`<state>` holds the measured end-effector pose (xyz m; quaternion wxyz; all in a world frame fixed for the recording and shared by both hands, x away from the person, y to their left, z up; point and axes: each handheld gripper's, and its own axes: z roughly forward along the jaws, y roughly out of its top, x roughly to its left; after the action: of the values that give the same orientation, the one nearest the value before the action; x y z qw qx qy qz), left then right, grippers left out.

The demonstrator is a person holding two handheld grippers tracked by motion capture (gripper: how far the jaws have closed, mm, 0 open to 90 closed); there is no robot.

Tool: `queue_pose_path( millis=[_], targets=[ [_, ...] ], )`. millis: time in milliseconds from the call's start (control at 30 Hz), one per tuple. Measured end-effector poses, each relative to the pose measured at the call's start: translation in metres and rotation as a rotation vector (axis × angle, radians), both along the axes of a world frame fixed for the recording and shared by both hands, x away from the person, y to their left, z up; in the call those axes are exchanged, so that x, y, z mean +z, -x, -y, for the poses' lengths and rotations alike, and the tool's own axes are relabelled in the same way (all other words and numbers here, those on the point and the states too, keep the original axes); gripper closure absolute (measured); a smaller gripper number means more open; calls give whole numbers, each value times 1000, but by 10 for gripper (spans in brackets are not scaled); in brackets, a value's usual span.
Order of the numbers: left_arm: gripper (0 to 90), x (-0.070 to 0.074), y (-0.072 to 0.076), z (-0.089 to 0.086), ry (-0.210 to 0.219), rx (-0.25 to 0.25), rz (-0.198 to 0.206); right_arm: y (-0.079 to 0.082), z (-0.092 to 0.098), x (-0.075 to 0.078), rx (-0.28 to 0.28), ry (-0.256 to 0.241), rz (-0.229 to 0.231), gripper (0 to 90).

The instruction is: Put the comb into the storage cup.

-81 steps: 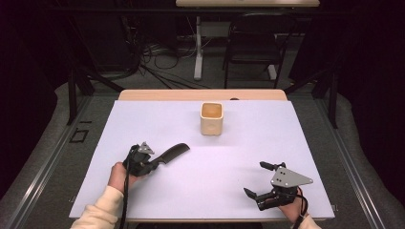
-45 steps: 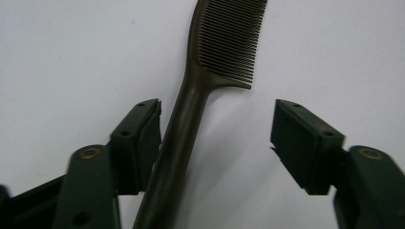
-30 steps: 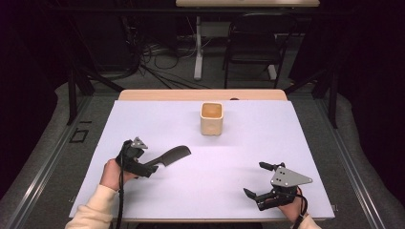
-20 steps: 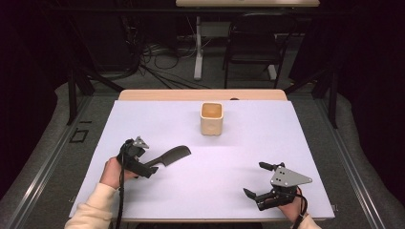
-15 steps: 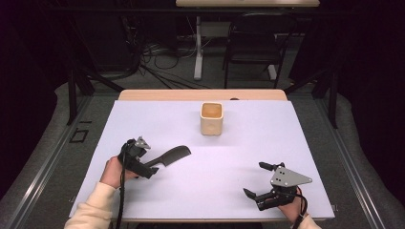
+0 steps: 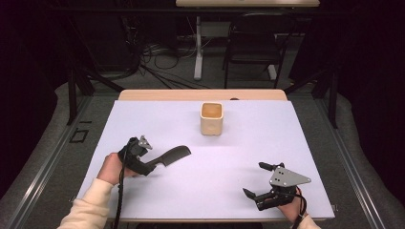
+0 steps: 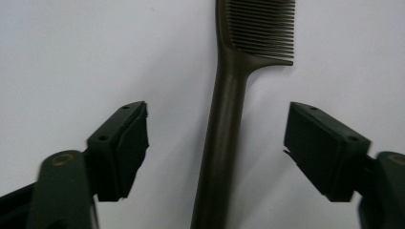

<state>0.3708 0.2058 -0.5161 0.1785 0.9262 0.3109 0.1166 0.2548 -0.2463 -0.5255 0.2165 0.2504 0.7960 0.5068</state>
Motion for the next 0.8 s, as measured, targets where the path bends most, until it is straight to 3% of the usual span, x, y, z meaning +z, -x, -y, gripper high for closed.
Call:
queue_pose_path(
  millis=[200,333,567,800],
  targets=[
    [425,-2,-8,8,-66,-36,-41,0,0,0,2,5,-3,0],
    [493,0,-14,15,-97,-63,-69,0,0,0,2,1,-3,0],
    [625,-5,-19,28,-168,-114,-87,0,0,0,4,2,-3,0],
    [668,-8,-24,31,-179,-125,-113,0,0,0,-1,8,-2,0]
  ],
)
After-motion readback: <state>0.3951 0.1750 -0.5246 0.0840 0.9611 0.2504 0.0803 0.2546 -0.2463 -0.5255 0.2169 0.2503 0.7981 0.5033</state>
